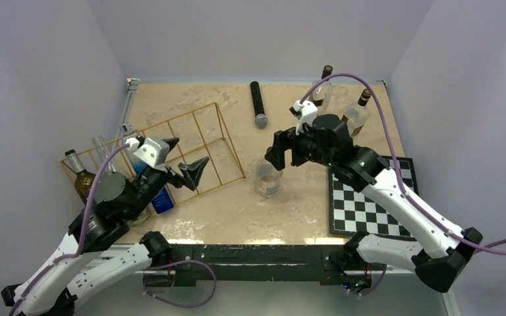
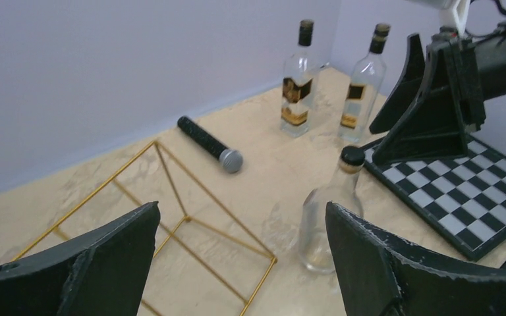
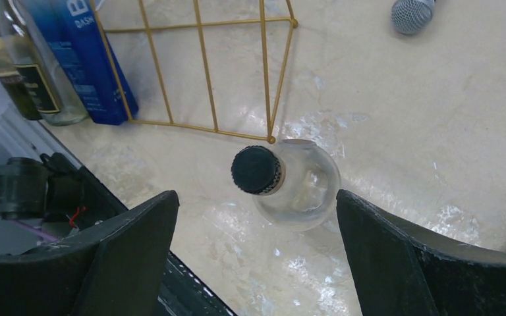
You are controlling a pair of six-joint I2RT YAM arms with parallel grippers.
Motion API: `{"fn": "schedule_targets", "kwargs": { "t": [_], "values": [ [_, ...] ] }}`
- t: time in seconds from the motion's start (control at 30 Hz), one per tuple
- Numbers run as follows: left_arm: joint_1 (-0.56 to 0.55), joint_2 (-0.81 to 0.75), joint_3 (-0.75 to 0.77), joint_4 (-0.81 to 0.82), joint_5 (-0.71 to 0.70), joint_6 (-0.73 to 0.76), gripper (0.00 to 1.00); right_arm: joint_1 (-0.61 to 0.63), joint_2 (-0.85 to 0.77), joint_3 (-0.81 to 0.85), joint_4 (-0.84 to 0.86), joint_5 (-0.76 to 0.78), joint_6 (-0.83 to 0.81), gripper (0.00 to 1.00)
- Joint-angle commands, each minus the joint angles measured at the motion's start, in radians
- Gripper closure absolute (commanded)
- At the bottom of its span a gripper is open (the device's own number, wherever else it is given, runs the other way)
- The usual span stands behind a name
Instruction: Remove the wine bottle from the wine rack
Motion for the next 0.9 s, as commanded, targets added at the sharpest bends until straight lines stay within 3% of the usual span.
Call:
{"fn": "schedule_targets", "kwargs": {
  "t": [0.0, 0.2, 0.37, 0.5, 0.63, 0.77, 0.87],
  "values": [
    [-0.002, -0.101, -0.091, -0.135, -0.153, 0.035, 0.01, 0.024, 0.074, 0.063, -0.009, 0.072, -0.006, 0.08],
    [-0.001, -0.236, -0.203, -0.123, -0.234, 0.003, 0.01, 0.084, 0.18, 0.082, -0.038, 0.169, -0.017, 0.13],
    [-0.001, -0.237, -0.211, -0.117, -0.306, 0.011, 0.01, 0.105, 0.262, 0.125, -0.079, 0.232, -0.022, 0.23],
    [-0.001, -0.232, -0.21, -0.123, -0.31, 0.001, 0.01, 0.111, 0.273, 0.136, -0.084, 0.305, -0.018, 0.59],
    [-0.001, -0.226, -0.211, -0.124, -0.317, 0.002, 0.01, 0.107, 0.27, 0.173, -0.058, 0.377, -0.072, 0.85],
    [-0.001, -0.239, -0.205, -0.136, -0.325, -0.001, 0.01, 0.052, 0.322, 0.29, -0.048, 0.433, -0.158, 1.0],
    [-0.002, -0.257, -0.207, -0.14, -0.35, -0.006, 0.01, -0.034, 0.389, 0.404, -0.049, 0.416, -0.182, 1.0]
  ]
}}
